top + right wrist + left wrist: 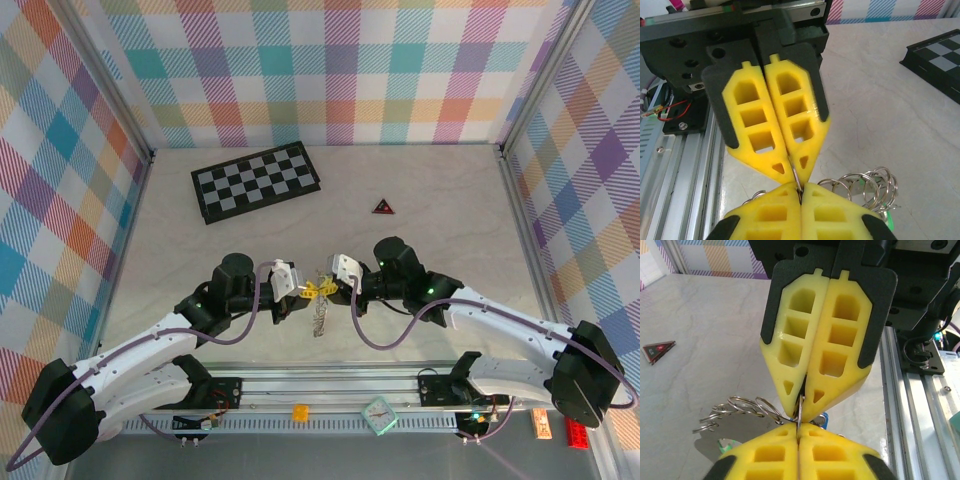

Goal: Put the keys on the keyring

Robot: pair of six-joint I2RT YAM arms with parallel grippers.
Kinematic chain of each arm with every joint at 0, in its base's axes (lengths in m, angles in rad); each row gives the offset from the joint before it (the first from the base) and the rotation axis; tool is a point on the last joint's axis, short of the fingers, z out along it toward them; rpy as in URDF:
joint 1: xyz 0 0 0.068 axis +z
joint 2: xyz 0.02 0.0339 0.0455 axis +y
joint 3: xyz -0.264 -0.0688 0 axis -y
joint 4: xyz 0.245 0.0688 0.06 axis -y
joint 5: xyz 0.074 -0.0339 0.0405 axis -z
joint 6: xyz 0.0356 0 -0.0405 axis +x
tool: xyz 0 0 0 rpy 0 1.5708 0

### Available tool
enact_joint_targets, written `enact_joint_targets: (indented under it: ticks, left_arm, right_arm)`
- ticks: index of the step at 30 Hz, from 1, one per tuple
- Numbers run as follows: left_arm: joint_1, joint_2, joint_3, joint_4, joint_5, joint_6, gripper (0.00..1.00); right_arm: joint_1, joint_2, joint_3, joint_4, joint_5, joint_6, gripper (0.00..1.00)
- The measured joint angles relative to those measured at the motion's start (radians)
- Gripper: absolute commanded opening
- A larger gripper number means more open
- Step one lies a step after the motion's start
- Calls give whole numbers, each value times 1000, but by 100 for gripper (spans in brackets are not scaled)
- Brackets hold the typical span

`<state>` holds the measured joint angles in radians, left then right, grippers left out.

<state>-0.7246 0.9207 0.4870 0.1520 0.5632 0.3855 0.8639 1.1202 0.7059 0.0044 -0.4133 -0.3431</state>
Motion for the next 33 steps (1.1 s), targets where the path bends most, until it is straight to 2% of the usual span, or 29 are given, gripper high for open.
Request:
enact_joint_targets:
  ticks: [1,4,13,21,25,27,28,29,32,33]
  left_arm:
    - [0,0,1,-3,-6,2,27]
    - [0,0,10,-32,-26,5,31]
    - [0,0,70,-128,-59,35,28]
    - [0,13,99,-187,-59,63,21]
    - [0,13,106,-206,-56,81,12]
    - [0,13,107,-207,-55,85,3]
    - [0,13,107,-207,-51,85,0]
    - [0,13,107,-208,-48,85,0]
    - [-1,14,107,-211,-44,83,0]
    - [-1,14,107,-211,-44,82,0]
  right_arm:
    - [0,2,8,-16,0,-7,0]
    - [0,11,40,-81,2,-31,0]
    - [0,83,199,-279,12,-103,0]
    - [16,161,308,-417,35,-161,0]
    - [19,166,318,-447,49,-175,0]
    - [21,166,318,-457,50,-179,0]
    - [21,166,318,-458,51,-179,4]
    - [21,166,318,-458,51,-178,16]
    - [21,148,293,-414,50,-164,41]
    - [18,132,272,-388,46,-159,43]
